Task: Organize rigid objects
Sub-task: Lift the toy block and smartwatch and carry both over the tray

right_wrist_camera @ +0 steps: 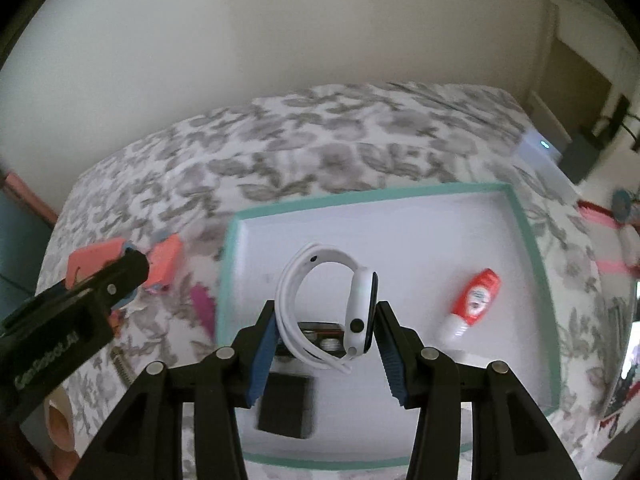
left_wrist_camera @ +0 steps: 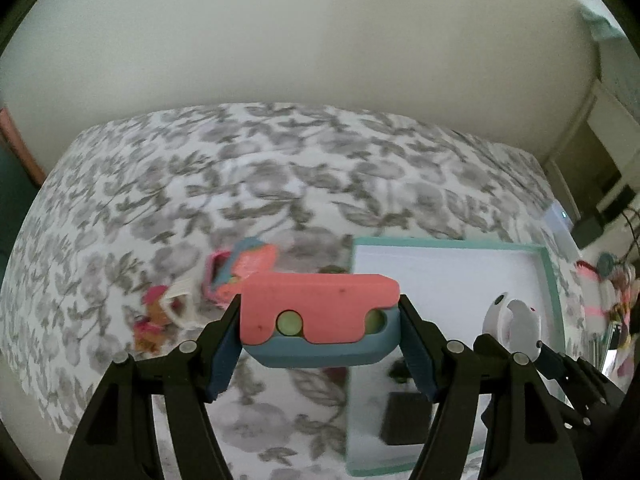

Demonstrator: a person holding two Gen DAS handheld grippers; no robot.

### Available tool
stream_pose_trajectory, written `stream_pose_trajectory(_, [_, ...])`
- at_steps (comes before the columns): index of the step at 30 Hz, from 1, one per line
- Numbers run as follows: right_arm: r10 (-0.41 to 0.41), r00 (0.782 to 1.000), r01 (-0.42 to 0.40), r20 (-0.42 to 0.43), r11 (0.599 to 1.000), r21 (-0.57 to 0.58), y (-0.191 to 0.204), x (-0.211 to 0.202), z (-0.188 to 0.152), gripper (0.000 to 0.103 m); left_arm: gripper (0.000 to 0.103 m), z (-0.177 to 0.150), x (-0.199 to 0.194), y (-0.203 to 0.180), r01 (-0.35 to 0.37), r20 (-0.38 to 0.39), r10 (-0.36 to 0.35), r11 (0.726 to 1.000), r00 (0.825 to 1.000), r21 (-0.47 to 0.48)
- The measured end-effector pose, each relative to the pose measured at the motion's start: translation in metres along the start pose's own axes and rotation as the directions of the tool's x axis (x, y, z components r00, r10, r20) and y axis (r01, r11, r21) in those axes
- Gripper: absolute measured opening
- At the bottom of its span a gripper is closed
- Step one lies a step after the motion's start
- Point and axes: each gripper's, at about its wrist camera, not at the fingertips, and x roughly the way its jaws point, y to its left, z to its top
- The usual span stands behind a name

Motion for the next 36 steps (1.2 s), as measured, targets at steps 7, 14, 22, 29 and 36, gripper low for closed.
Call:
stream_pose_trajectory(7, [-0.050, 0.999, 0.050, 0.007, 0.996, 0.076, -0.035, -0.005, 0.004, 0.050, 0.073, 0.003, 0.011, -0.032, 0.000, -0.006, 0.001, 0.998, 1.000, 0.061])
stream_pose_trajectory(14, [-0.093, 0.996, 0.091, 0.014, 0.991, 0.099, -0.051, -0.006, 0.007, 0.050, 0.073, 0.007, 0.027, -0.062, 0.015, -0.022, -0.013, 0.994, 1.000, 0.107])
stream_pose_trajectory(22, [-0.120, 0.992, 0.123, -0.037, 0.987, 0.099, -0.061, 0.018, 0.005, 0.051, 0.073, 0.002, 0.060, -0.077, 0.057, -0.070, -0.049, 0.992, 0.996, 0.111])
stream_pose_trajectory(29, [-0.126, 0.988, 0.134, -0.087, 0.986, 0.101, -0.067, 0.036, 0.000, 0.051, 0.073, 0.000, 0.072, -0.069, 0.067, -0.105, -0.059, 0.994, 0.993, 0.082])
stream_pose_trajectory(36, [-0.127, 0.987, 0.135, -0.094, 0.987, 0.084, -0.066, 0.038, 0.000, 0.051, 0.073, -0.001, 0.075, -0.066, 0.076, -0.123, -0.067, 0.995, 0.990, 0.070])
